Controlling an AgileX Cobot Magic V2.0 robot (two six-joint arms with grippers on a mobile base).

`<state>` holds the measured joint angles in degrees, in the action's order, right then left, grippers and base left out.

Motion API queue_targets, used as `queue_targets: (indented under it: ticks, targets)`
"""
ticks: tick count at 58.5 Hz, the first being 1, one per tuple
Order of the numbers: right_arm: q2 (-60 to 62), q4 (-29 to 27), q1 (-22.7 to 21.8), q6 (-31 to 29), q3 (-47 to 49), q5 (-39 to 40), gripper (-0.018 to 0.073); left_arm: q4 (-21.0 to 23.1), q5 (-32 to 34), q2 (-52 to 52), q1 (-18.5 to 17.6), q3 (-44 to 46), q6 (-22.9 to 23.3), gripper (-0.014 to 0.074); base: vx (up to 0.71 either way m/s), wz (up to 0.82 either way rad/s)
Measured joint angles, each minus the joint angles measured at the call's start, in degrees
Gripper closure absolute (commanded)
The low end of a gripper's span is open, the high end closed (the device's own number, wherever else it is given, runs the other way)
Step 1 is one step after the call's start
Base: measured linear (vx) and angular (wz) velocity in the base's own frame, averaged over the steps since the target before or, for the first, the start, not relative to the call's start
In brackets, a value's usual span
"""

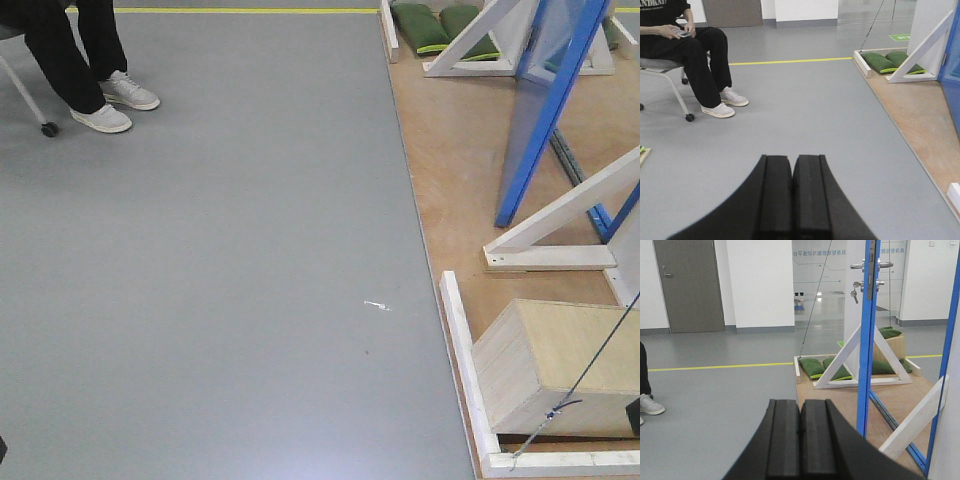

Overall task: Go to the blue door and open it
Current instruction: 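Drive the base forward toward the blue door beside the wooden platform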

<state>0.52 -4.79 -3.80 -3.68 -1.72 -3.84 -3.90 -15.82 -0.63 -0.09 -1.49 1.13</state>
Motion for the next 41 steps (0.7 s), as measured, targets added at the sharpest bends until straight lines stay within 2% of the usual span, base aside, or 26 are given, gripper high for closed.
queue_targets:
  ticks: [41]
  targets:
    - [0.0,0.0,0.0,0.0,0.0,0.0,0.0547,0.0,0.0,0.0,0.0,0.0,0.0,0.0524,0.0,-0.01]
